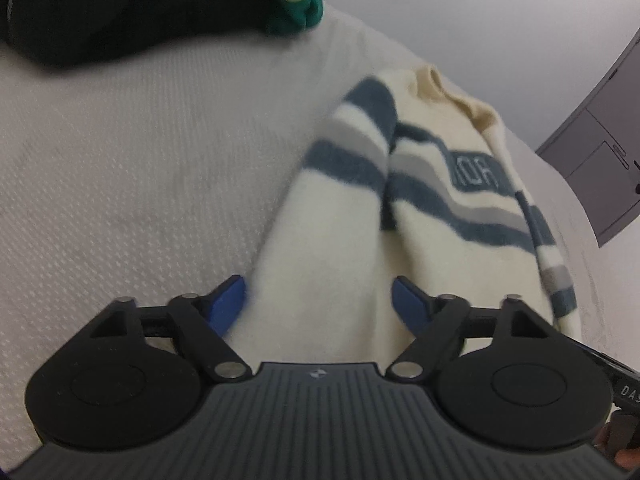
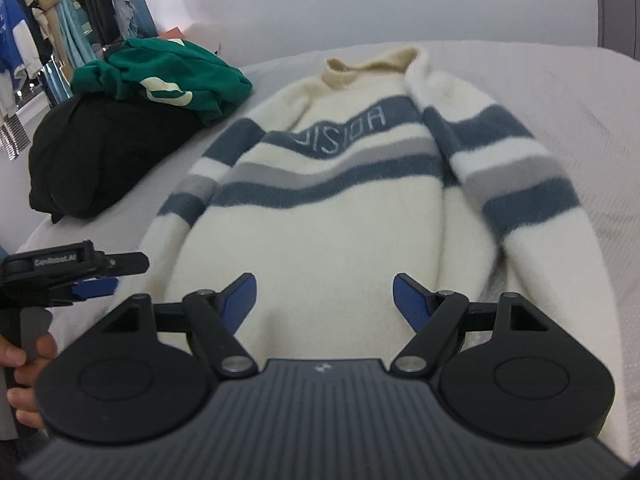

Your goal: Fold large clothes

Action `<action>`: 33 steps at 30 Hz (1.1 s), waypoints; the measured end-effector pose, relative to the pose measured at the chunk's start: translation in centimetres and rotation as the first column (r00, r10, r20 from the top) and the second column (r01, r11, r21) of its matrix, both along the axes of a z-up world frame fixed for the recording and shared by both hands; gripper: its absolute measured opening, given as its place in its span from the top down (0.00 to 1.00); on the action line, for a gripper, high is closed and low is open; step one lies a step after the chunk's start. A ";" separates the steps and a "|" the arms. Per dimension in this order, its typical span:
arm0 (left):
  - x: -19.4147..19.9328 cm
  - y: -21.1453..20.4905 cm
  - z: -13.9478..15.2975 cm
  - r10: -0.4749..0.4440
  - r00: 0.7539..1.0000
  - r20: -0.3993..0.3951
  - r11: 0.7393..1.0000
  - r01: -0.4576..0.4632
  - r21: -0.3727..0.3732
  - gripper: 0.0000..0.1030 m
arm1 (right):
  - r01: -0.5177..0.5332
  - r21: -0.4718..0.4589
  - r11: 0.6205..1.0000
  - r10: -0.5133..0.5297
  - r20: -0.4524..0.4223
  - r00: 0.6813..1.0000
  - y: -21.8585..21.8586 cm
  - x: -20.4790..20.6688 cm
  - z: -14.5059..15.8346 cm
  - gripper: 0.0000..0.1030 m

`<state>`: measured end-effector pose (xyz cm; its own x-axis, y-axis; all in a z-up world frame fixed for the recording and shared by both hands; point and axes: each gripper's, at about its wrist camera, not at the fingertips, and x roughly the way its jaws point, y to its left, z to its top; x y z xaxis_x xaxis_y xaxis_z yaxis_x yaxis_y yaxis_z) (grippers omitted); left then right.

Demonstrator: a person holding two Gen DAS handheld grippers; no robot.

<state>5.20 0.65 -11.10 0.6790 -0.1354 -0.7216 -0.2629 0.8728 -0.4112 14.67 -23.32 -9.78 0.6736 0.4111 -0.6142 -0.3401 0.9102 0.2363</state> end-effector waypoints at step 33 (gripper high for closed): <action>-2.2 6.6 2.5 0.275 0.960 0.059 0.948 -0.260 -0.185 0.87 | -0.025 -0.032 0.999 0.024 -0.018 1.000 0.4 2.1 -1.8 0.24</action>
<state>2.95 7.21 -8.65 0.7638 -0.0585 -0.6428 -0.4355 0.6883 -0.5801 16.77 -22.87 -11.58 0.6523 0.4070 -0.6394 -0.3585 0.9090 0.2128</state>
